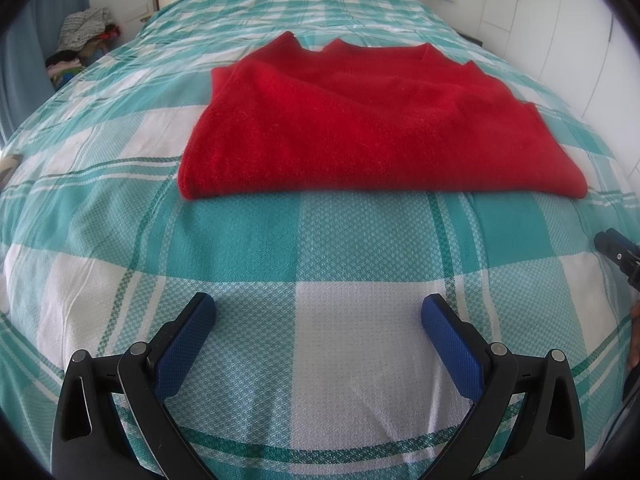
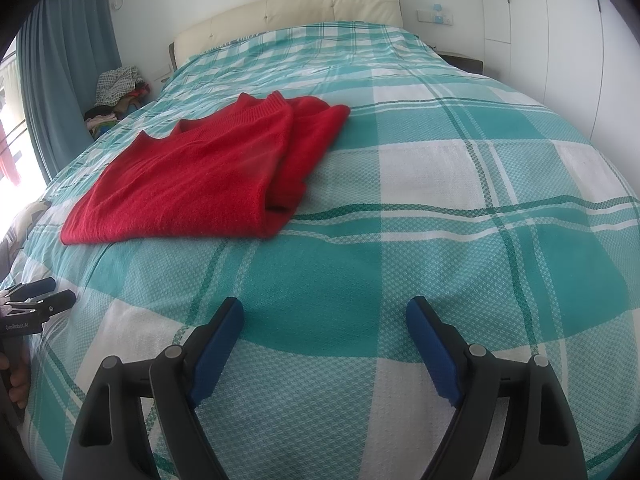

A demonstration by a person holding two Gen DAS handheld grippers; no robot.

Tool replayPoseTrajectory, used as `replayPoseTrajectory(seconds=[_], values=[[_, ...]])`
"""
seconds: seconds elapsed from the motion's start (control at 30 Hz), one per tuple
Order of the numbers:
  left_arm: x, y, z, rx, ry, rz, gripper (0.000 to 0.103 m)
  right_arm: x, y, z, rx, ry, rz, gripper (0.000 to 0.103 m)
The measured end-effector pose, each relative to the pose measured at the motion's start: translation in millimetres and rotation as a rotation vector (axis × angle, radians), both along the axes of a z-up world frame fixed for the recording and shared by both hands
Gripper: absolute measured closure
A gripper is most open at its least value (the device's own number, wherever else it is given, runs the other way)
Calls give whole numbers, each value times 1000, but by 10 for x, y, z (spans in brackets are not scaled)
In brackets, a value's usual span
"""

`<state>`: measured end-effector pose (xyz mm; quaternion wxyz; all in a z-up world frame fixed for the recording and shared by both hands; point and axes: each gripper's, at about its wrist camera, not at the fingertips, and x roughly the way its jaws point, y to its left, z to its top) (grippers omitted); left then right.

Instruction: Fold small clothes

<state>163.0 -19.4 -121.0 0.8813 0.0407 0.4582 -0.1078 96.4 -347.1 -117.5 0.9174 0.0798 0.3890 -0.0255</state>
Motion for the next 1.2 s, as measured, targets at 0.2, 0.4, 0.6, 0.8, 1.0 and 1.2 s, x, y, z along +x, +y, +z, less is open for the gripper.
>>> replayPoseTrajectory(seconds=[0.2,0.4,0.6,0.8,1.0,1.2], values=[[-33,52,109,-45,-23,-11,1,-25,15,20,-8,-14,-7,20],[-114,271,451,-152,-148,1,1,65,-101,329,75,-53,8,20],[-87,486,517,-184,-153,74,1,719,-373,645,254,-59,-23,20],[-74,609,588,-187,-164,111,1,1387,-410,293,399,103,-40,26],[-41,756,646,-190,-146,152,1,1678,-124,69,366,211,17,82],[-9,1045,724,-199,-111,215,1,1767,317,629,309,152,39,94]])
